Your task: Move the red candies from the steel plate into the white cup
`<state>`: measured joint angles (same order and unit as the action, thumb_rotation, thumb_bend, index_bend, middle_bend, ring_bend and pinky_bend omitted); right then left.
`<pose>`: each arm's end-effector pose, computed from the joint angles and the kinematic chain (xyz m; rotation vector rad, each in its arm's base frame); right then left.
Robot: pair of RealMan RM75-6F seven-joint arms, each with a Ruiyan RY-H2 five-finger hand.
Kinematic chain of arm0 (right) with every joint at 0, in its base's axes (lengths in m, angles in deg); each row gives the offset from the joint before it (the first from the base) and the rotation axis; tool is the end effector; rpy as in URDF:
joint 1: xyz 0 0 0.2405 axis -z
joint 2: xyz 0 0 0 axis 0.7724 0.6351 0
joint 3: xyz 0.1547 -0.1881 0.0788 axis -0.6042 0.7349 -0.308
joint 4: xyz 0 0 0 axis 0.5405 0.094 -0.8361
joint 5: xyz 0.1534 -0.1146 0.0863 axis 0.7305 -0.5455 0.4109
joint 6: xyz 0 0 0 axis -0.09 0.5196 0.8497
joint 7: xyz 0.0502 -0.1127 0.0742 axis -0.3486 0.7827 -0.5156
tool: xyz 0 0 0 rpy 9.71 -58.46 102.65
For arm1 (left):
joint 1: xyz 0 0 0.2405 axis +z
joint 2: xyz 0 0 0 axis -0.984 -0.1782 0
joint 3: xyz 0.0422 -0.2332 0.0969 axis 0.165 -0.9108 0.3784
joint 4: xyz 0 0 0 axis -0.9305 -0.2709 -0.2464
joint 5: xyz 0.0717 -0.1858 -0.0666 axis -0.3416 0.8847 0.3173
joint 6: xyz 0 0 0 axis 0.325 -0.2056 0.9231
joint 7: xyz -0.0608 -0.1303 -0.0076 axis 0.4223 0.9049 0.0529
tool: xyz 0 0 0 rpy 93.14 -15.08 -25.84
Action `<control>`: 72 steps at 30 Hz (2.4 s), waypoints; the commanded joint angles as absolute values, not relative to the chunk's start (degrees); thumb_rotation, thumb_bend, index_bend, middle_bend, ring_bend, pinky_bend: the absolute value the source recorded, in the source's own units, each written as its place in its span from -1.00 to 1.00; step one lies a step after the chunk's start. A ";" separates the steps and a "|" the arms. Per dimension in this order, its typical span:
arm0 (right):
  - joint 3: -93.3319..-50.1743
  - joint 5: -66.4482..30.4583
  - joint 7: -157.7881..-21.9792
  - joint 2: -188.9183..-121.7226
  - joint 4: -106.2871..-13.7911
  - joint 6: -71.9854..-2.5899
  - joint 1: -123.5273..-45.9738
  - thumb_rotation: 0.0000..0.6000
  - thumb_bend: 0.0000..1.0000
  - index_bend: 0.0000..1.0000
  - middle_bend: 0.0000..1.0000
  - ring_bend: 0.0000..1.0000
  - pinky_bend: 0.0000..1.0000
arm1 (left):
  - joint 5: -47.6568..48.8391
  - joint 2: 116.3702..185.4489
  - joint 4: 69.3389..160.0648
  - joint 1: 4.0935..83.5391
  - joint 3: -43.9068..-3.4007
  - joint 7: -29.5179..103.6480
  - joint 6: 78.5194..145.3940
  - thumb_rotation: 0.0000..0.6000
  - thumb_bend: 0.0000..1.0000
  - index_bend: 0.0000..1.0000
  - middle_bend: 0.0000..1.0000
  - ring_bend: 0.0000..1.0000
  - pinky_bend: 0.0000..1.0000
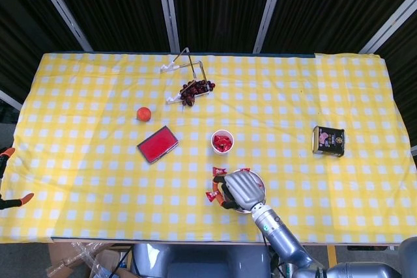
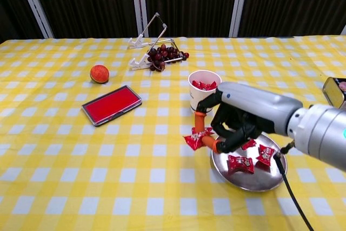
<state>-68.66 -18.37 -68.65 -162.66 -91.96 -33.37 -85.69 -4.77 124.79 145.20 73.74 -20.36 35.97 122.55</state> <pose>-0.1026 -0.2507 -0.0322 1.8731 -1.3486 1.1123 -0.3272 0.1839 0.1758 -1.1791 -1.1822 -0.7180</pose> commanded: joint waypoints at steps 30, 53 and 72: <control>-79.85 -6.07 -71.50 -165.14 -70.65 -27.57 -95.96 1.00 0.06 -0.01 0.72 0.93 0.85 | -4.41 124.65 145.04 73.36 -20.35 36.35 121.60 1.00 -0.87 -1.00 -1.00 -1.00 -1.00; -71.40 -10.94 -66.62 -160.59 -87.61 -36.72 -89.77 1.00 -0.10 -0.44 0.72 0.93 0.85 | -5.42 124.55 145.15 73.64 -20.05 36.76 122.16 1.00 -0.87 -1.00 -1.00 -1.00 -1.00; -70.46 -3.72 -54.31 -169.52 -86.78 -40.60 -90.91 1.00 -0.11 -0.23 0.72 0.93 0.85 | -5.25 124.43 145.10 73.69 -20.13 37.34 122.01 1.00 -0.87 -1.00 -1.00 -1.00 -1.00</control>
<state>-69.60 -5.58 -56.23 -168.04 -87.93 -39.97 -90.10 -5.29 124.45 145.09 73.70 -20.13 37.31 122.05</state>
